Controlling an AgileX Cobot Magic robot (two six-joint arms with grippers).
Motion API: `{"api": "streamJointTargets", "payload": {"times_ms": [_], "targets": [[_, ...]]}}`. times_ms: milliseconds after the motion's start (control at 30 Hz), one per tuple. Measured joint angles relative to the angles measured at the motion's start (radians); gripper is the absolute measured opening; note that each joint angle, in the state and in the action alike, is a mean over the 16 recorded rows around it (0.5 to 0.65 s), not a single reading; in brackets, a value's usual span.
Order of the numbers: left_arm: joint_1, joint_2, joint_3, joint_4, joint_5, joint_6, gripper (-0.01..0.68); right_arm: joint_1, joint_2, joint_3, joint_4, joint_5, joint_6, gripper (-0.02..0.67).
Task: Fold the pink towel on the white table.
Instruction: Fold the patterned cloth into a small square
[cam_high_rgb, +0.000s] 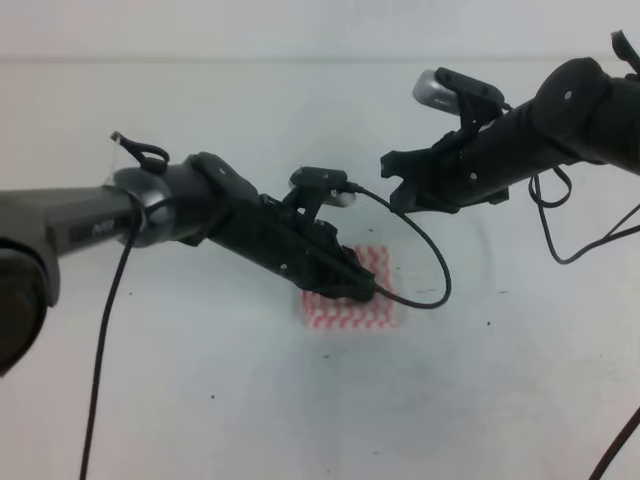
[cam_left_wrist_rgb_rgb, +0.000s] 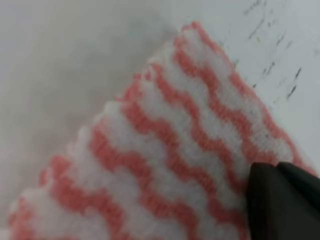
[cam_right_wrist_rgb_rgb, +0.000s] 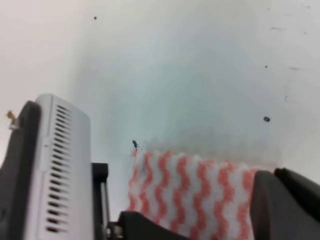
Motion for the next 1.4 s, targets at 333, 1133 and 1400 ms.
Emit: {"api": "streamJointTargets", "payload": {"times_ms": [333,1133,1400], "targets": [[-0.040,0.000,0.000,0.000,-0.032,-0.001,-0.007,-0.002,-0.004,0.000,-0.003,0.023,-0.002,-0.018],[-0.044,-0.075,-0.002,0.246,0.081,-0.222,-0.007,-0.022,-0.024,0.000,-0.009,0.064,0.000,-0.018],[-0.044,-0.203,0.011,0.241,0.029,-0.211,-0.007,-0.021,-0.139,0.023,-0.062,0.077,0.002,-0.018]]}}
